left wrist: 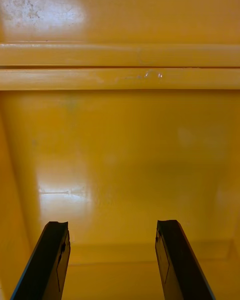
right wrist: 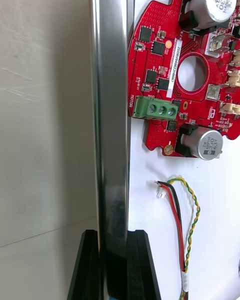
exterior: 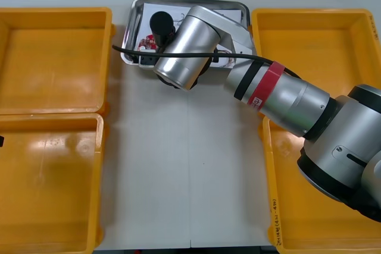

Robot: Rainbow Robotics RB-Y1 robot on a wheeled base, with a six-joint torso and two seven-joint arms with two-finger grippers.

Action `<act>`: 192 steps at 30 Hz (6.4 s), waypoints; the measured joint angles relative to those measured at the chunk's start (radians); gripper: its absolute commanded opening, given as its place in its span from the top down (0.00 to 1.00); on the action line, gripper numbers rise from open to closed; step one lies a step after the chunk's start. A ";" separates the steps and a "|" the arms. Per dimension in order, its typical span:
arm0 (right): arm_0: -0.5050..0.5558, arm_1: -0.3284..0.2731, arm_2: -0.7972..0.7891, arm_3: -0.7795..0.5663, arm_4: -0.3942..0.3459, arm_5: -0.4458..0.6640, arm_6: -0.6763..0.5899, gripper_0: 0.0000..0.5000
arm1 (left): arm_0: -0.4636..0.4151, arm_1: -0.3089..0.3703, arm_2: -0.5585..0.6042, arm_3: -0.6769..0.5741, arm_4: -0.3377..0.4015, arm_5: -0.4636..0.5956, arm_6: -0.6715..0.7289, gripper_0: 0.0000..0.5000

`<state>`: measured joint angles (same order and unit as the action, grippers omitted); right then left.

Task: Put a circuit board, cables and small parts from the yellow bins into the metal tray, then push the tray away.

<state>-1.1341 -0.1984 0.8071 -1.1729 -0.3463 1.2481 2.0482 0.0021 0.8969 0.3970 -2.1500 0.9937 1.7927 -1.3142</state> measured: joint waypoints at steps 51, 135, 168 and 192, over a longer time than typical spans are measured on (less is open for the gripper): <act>-0.010 0.000 0.017 0.089 0.003 -0.178 0.151 0.02 | 0.000 0.000 0.000 0.000 0.000 0.000 0.000 0.00; 0.328 -0.528 -0.402 -0.883 -0.552 0.648 -0.434 0.00 | 0.000 0.000 0.000 -0.001 -0.001 0.000 0.000 0.00; 0.841 -0.655 -0.823 -1.102 -0.627 0.667 -0.797 0.00 | 0.000 0.000 0.000 -0.001 -0.001 0.000 0.000 0.00; 0.960 -0.655 -1.009 -1.115 -0.645 0.667 -0.864 0.00 | 0.000 0.000 0.000 -0.001 -0.001 0.000 0.000 0.00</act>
<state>-0.1742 -0.8534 -0.2020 -2.2878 -0.9913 1.9154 1.1842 0.0021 0.8967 0.3970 -2.1507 0.9925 1.7924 -1.3142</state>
